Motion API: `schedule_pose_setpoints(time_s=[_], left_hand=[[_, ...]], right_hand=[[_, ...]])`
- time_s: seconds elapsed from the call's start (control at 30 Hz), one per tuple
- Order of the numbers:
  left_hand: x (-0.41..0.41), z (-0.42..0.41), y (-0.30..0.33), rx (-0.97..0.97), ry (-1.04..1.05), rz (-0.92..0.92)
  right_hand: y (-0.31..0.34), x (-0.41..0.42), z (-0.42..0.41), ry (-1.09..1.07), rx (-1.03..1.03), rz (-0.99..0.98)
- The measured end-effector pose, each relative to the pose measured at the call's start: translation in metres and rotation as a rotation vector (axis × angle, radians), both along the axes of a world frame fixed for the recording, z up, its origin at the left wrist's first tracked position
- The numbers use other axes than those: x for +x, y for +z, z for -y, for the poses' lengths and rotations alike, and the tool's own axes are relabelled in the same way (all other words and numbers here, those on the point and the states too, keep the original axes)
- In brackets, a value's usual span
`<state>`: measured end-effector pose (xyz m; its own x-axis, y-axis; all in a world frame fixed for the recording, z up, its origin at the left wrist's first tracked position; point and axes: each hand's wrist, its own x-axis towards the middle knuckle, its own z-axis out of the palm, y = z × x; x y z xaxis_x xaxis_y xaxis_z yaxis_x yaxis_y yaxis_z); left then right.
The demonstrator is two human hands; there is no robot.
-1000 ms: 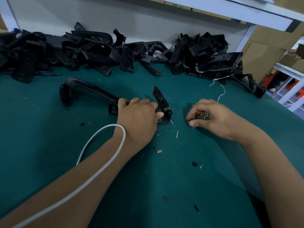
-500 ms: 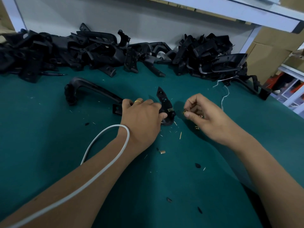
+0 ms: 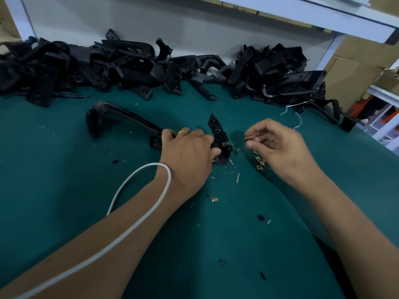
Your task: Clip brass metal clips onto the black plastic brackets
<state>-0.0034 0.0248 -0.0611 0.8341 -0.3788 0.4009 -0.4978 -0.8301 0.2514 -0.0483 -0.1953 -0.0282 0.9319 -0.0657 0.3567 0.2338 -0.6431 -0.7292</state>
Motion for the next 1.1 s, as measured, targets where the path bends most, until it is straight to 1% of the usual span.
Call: schedule_pose_setpoints(time_s=[0.17,0.27,0.33,0.63,0.87,1.1], left_hand=[[-0.002,0.001,0.001,-0.004,-0.04,0.015],[-0.002,0.002,0.0,0.015,-0.07,0.013],[-0.002,0.003,0.001,0.016,-0.088,0.012],[-0.003,0.003,0.003,0.029,-0.106,0.004],[-0.002,0.002,0.002,0.02,-0.117,-0.006],[-0.002,0.001,0.003,0.046,-0.134,-0.023]], right_hand=[[0.002,0.0,-0.006,-0.018,0.148,0.048],[0.003,0.0,-0.011,-0.006,0.328,0.076],[0.004,0.0,-0.013,0.018,0.4,0.096],[-0.005,0.002,-0.015,0.083,0.214,0.112],[-0.005,0.002,-0.016,0.1,0.168,0.094],[-0.004,0.001,-0.017,0.046,0.134,0.087]])
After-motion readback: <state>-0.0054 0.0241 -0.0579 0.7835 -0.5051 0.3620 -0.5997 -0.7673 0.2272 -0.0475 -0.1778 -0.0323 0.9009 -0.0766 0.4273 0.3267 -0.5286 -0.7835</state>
